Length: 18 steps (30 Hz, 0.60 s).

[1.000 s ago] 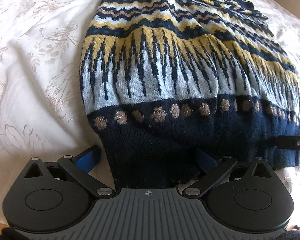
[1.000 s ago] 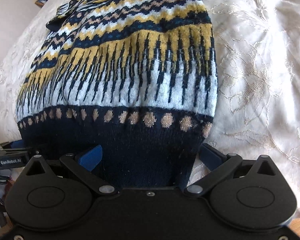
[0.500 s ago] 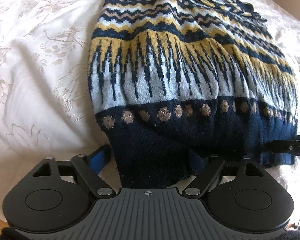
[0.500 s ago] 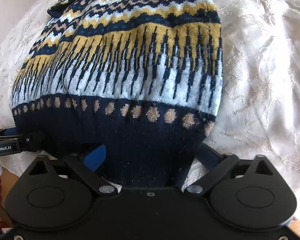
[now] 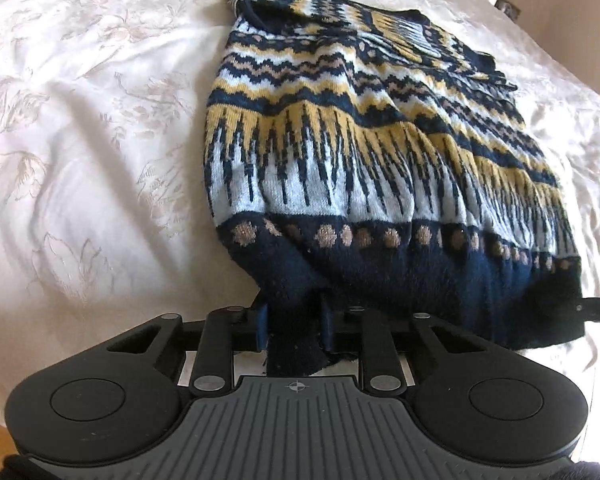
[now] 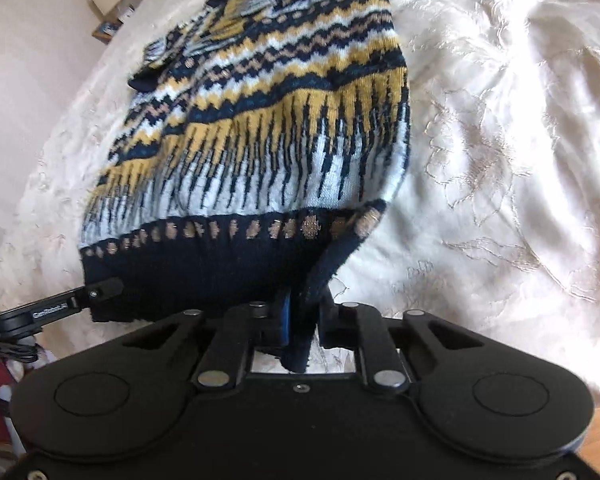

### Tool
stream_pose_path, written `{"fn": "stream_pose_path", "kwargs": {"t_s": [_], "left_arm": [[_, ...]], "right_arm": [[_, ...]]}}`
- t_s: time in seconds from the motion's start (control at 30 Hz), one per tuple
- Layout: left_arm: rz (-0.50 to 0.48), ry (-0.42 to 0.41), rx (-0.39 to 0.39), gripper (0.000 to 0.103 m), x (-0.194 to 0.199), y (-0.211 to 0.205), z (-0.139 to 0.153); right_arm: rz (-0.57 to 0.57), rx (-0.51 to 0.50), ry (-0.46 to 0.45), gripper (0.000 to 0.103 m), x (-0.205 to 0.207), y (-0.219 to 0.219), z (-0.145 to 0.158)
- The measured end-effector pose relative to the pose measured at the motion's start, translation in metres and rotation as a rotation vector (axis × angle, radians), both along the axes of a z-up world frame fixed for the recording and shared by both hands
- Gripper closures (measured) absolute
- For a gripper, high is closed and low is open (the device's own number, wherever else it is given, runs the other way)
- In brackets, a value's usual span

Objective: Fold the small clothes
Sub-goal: 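Lift the hem with both tools and carry it toward the collar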

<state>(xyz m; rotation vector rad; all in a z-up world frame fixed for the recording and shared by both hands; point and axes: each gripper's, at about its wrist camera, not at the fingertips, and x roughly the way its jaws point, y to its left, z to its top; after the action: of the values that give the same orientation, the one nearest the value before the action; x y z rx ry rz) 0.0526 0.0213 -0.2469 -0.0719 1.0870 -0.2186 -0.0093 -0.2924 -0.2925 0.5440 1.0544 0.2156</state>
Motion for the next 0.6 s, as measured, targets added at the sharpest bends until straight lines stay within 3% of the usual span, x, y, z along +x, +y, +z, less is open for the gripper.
{"fn": "stream_pose_path", "kwargs": {"t_s": [0.2,0.4,0.6], "left_arm": [[-0.014,0.001,0.001,0.078,0.005,-0.003,-0.002],[0.022,-0.058,-0.059,0.096,-0.007,0.003,0.012],[0.034,-0.117,-0.095,0.097,-0.014,0.008,0.036]], "right_arm": [[-0.012,-0.006,-0.031,0.085,-0.010,0.000,0.010],[-0.027,-0.013,-0.076,0.085,-0.021,-0.002,0.023],[-0.042,0.008,-0.116,0.087,-0.028,-0.003,0.034]]}}
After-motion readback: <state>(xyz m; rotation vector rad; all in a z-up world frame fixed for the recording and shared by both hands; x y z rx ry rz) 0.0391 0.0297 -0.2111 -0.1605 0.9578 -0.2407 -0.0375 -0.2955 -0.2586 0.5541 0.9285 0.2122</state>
